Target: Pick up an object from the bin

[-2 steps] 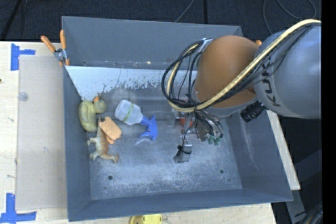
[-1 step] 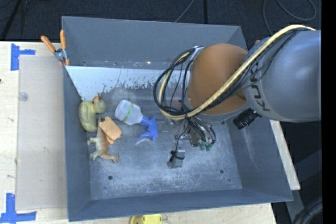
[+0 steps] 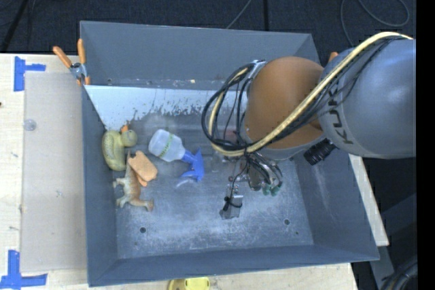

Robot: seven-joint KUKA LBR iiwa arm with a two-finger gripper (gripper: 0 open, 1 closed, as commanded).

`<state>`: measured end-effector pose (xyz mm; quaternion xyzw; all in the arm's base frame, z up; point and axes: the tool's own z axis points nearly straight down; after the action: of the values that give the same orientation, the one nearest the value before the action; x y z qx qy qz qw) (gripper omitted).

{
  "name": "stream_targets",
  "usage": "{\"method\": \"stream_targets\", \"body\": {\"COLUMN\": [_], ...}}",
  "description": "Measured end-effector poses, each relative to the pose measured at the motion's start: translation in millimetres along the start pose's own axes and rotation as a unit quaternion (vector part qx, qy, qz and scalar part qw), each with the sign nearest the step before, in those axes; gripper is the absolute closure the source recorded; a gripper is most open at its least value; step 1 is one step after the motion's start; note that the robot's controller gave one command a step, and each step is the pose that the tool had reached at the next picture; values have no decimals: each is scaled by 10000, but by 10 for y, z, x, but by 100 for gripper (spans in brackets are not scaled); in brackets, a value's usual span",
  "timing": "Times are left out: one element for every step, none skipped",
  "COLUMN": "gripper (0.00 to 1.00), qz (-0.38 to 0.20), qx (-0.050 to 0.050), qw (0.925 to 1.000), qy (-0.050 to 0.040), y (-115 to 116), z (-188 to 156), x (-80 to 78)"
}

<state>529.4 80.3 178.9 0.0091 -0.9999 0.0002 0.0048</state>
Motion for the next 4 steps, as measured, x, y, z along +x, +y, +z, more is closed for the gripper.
{"method": "stream_targets", "body": {"gripper": [0,0,0,0], "qz": [-1078,-462,-238,-52], "qx": [-4,-1,-14,-4], "qw": [9942,9989,9997,10000], "qy": [-24,-28,-22,-15], "y": [67,281,365,278], "z": [-70,69,282,493], "x": [-165,-253,-383,-412]}}
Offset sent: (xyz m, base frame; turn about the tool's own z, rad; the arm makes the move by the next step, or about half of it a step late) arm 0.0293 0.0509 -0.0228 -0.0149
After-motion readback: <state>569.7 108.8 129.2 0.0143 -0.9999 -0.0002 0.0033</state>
